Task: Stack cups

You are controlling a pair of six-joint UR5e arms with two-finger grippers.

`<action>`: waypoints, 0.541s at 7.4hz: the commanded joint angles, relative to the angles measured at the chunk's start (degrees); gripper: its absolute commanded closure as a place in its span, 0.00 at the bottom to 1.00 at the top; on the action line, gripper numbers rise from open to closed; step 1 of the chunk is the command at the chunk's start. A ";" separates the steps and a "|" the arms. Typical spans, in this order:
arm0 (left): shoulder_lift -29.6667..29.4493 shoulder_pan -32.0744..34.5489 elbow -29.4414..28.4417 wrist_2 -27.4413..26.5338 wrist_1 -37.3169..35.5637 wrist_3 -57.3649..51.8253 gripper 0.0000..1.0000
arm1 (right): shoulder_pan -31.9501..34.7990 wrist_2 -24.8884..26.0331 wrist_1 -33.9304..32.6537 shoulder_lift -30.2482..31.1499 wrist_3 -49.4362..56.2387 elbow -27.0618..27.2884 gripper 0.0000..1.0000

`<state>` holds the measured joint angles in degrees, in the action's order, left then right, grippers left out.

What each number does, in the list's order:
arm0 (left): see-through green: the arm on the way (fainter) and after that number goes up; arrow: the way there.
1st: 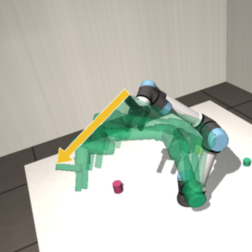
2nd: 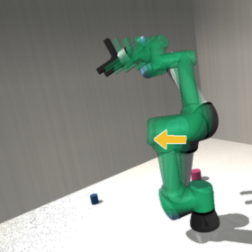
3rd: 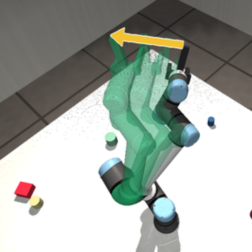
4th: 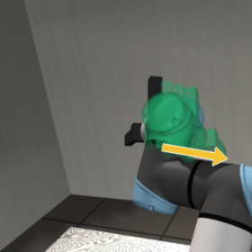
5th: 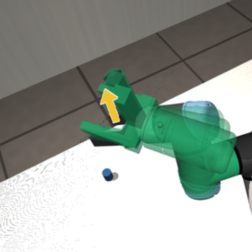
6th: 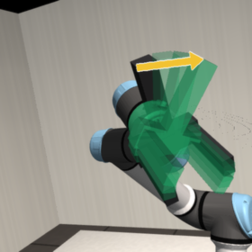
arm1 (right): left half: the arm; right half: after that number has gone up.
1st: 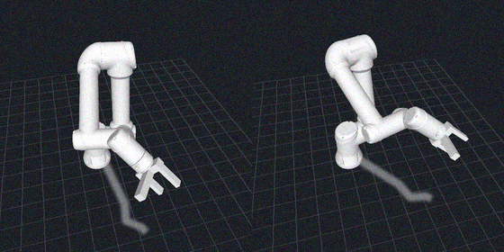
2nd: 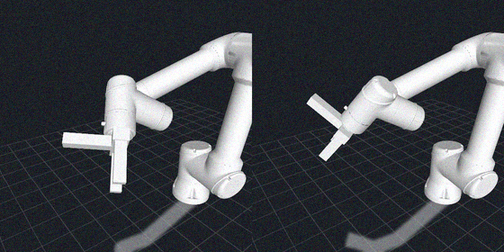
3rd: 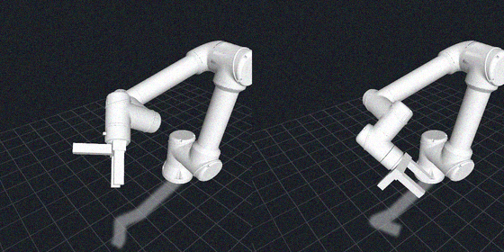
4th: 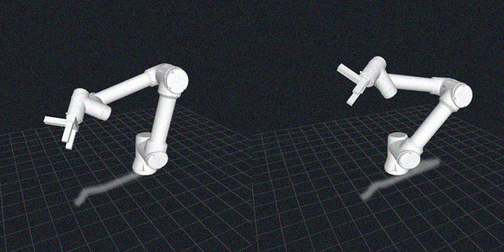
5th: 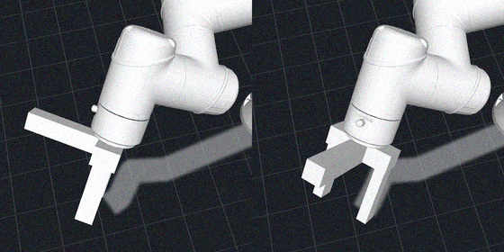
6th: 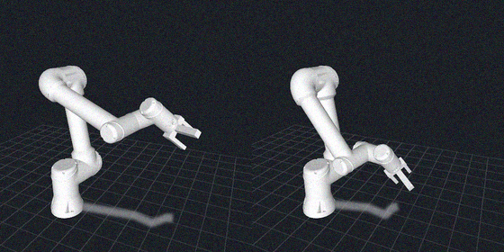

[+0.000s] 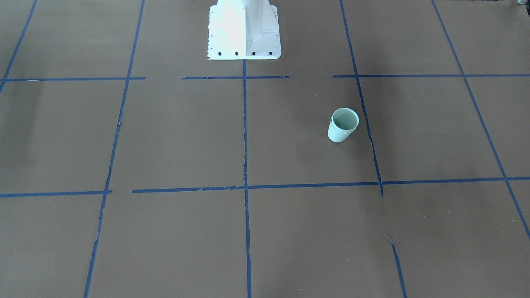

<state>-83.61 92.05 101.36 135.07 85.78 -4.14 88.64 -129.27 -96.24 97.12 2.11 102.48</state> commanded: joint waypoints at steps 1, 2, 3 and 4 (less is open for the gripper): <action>-0.41 0.06 1.11 0.11 0.00 0.09 0.00 | 0.04 -0.02 0.00 0.00 0.00 0.00 0.00; -1.63 0.06 0.51 0.28 -0.09 -0.08 0.00 | 0.04 -0.02 0.00 0.00 0.00 0.00 0.00; -1.99 0.06 0.33 0.55 -0.18 -0.08 0.00 | 0.04 -0.02 0.00 0.00 0.00 0.00 0.00; -2.00 0.06 0.33 0.37 -0.35 -0.17 0.00 | 0.04 -0.02 0.00 0.00 0.00 0.00 0.00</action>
<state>-85.32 92.11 101.79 135.46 85.61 -4.22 88.68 -129.28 -96.24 97.12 2.11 102.48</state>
